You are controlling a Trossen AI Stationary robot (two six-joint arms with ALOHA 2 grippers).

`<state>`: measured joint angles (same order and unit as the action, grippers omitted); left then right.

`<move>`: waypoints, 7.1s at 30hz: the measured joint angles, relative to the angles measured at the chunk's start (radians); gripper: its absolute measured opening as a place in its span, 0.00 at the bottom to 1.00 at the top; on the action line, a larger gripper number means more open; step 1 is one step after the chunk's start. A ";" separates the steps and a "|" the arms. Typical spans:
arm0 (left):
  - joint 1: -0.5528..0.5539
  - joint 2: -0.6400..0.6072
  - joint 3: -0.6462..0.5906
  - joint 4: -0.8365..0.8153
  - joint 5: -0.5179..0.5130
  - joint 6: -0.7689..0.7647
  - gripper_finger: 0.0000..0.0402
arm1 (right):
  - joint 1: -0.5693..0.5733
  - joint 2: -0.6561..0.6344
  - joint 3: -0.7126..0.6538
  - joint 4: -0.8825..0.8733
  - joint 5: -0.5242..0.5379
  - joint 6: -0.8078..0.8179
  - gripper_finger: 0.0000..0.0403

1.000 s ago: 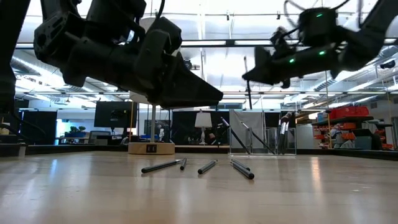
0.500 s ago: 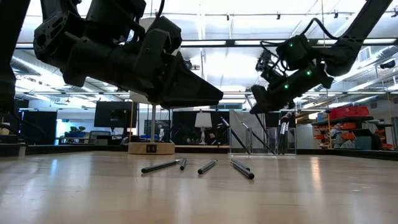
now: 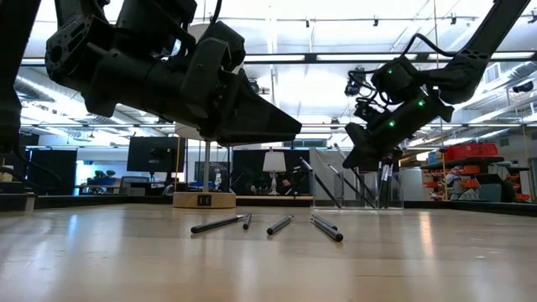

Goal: Sort items
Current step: Put the eyeshadow brush into the transparent organizer

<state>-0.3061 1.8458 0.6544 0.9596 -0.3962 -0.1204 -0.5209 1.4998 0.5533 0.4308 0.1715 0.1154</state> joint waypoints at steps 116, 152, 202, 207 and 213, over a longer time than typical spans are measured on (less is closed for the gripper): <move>-0.163 -0.075 0.000 -0.357 -0.392 -0.071 0.42 | 0.823 0.502 0.332 -0.371 0.492 0.742 0.30; -0.161 -0.075 0.000 -0.357 -0.361 -0.066 0.42 | 0.868 0.474 0.291 -0.312 0.586 0.714 0.41; -0.129 -0.076 -0.001 -0.178 -0.225 0.056 0.42 | 0.942 0.318 0.082 0.539 0.417 0.046 0.01; -0.127 -0.076 -0.001 -0.055 -0.139 0.140 0.42 | 0.954 0.316 0.084 0.721 0.241 -0.070 0.02; -0.157 -0.076 -0.001 0.128 -0.043 0.280 0.42 | 0.960 0.316 0.084 0.756 0.098 -0.072 0.02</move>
<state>-0.4627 1.7699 0.6537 1.0875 -0.4390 0.1601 0.4390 1.8158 0.6376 1.1870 0.2695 0.0434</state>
